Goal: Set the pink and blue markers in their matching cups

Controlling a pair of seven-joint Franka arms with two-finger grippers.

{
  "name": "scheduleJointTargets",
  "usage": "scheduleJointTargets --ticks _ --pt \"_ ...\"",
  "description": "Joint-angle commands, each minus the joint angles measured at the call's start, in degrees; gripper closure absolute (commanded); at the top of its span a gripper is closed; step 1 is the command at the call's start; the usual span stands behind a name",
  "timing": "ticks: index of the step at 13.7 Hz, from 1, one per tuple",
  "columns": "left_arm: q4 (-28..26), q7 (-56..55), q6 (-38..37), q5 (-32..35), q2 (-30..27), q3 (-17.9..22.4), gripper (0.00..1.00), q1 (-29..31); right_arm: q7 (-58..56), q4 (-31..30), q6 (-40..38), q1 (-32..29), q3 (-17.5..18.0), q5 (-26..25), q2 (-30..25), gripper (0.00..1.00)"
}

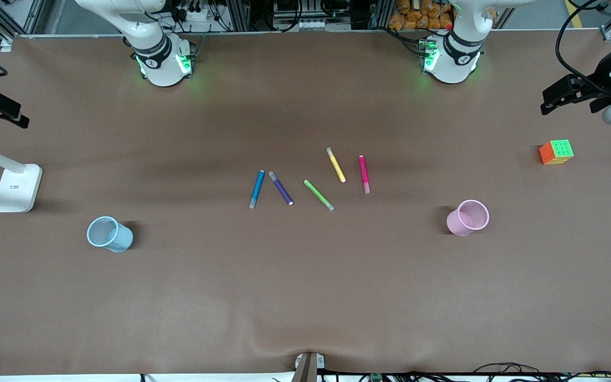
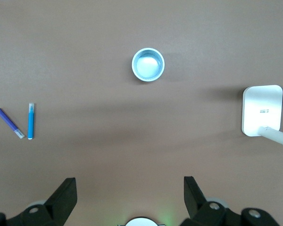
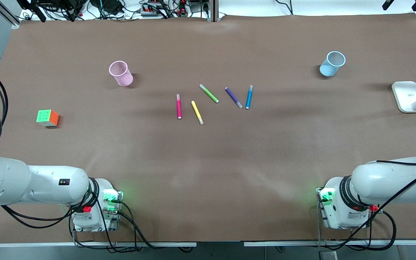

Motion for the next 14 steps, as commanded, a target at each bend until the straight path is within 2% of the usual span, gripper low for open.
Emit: scheduleJointTargets --ticks 1,4,7,11,14 --pt "1.33 0.7 -1.47 0.02 0.94 -0.47 0.0 -0.06 0.59 -0.62 -0.95 -0.58 0.44 0.43 -0.26 0.0" --pt "1.5 0.71 -1.47 -0.68 2.78 -0.65 0.0 -0.32 0.59 -2.2 -0.95 0.56 0.7 0.52 0.18 0.0" --pt "1.85 -0.35 -1.38 -4.1 4.54 -0.65 0.0 -0.59 0.68 -2.2 -0.33 3.72 0.71 0.52 1.32 0.0" --pt "1.77 -1.83 -0.6 -4.9 8.92 -2.23 0.0 -1.64 2.26 -2.12 2.21 8.99 0.71 1.75 5.27 0.0" --pt "1.76 -6.4 1.77 -4.99 12.0 -3.72 0.0 -3.3 8.66 -2.03 7.56 15.84 0.71 1.75 10.1 0.0"
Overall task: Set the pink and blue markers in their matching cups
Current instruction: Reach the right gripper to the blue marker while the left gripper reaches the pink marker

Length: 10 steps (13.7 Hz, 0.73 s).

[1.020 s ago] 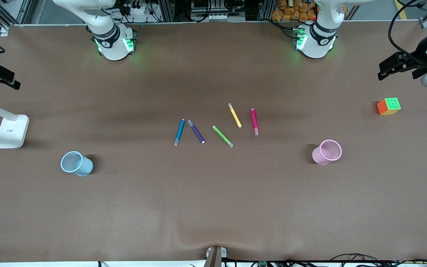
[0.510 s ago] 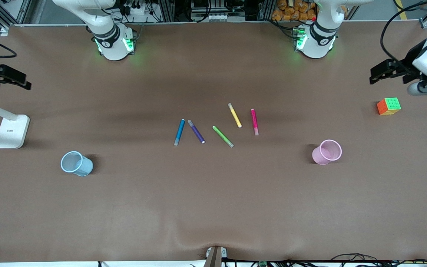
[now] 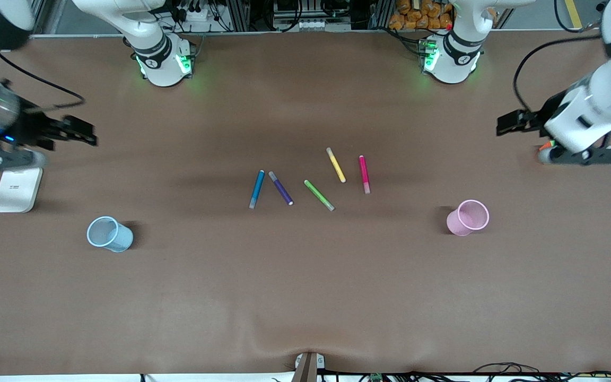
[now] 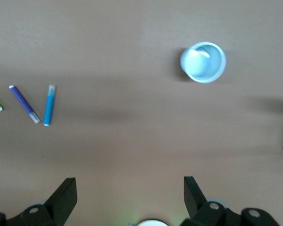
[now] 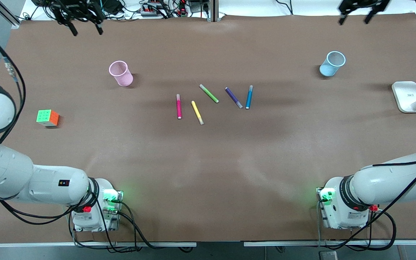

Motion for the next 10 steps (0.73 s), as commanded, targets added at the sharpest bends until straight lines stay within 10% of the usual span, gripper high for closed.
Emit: scheduleJointTargets --ticks 1,10 --pt "1.25 -5.26 1.2 -0.64 2.89 -1.1 0.0 -2.07 5.73 0.39 4.4 5.56 -0.4 0.25 4.94 0.0" --pt "-2.09 -17.4 14.11 -0.64 15.63 -1.45 0.0 -14.11 10.21 -1.01 20.66 14.71 -0.4 4.12 18.84 0.0"
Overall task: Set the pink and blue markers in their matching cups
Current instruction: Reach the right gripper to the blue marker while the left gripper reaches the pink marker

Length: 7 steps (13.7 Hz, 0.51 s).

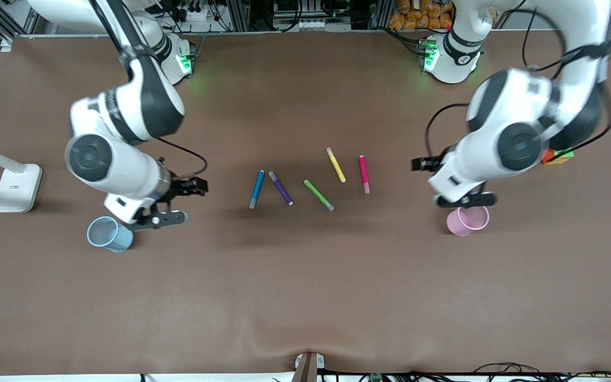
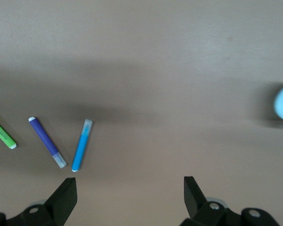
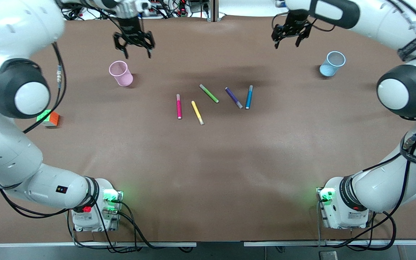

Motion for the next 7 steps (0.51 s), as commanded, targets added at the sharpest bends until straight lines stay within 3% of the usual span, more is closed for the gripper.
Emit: scheduleJointTargets --ticks 1,7 --pt "0.47 -3.27 3.16 -0.59 2.44 0.16 0.0 -2.65 3.45 -1.92 4.73 2.63 -0.62 0.96 1.86 0.0" --pt "-0.14 -5.29 7.74 -4.19 8.42 -0.1 0.0 -4.41 12.67 -12.12 21.35 8.87 -0.62 0.96 3.35 0.0"
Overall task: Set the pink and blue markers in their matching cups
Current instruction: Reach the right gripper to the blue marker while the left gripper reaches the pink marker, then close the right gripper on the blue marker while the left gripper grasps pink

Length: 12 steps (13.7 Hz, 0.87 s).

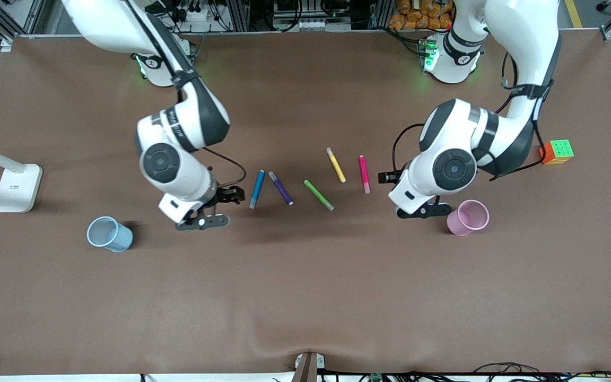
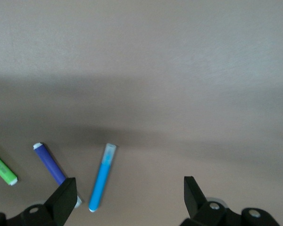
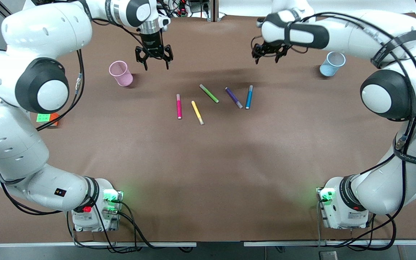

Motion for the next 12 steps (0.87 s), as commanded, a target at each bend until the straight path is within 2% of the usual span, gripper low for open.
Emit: scheduleJointTargets --ticks 1,3,4,8,12 --pt "-0.28 -1.22 2.46 -2.21 2.4 0.04 0.0 -1.59 4.54 -4.87 5.83 2.45 -0.63 0.85 0.06 0.0" --pt "-0.98 -3.5 4.22 -2.22 3.8 0.04 0.02 -2.47 4.72 -7.33 10.22 3.23 -0.63 0.85 0.58 0.0" --pt "-1.94 -4.99 5.96 -2.22 4.07 0.04 0.11 -3.26 5.07 -7.52 11.99 3.41 -0.63 0.85 2.15 0.0" --pt "-8.97 -8.26 15.02 -2.22 3.81 0.04 0.14 -4.32 7.0 -7.25 14.02 4.38 -0.63 0.85 4.09 0.0" --pt "-10.04 -11.24 16.53 -4.94 4.25 0.04 0.25 -4.85 7.89 -6.9 15.61 5.26 -0.63 0.85 5.42 0.0"
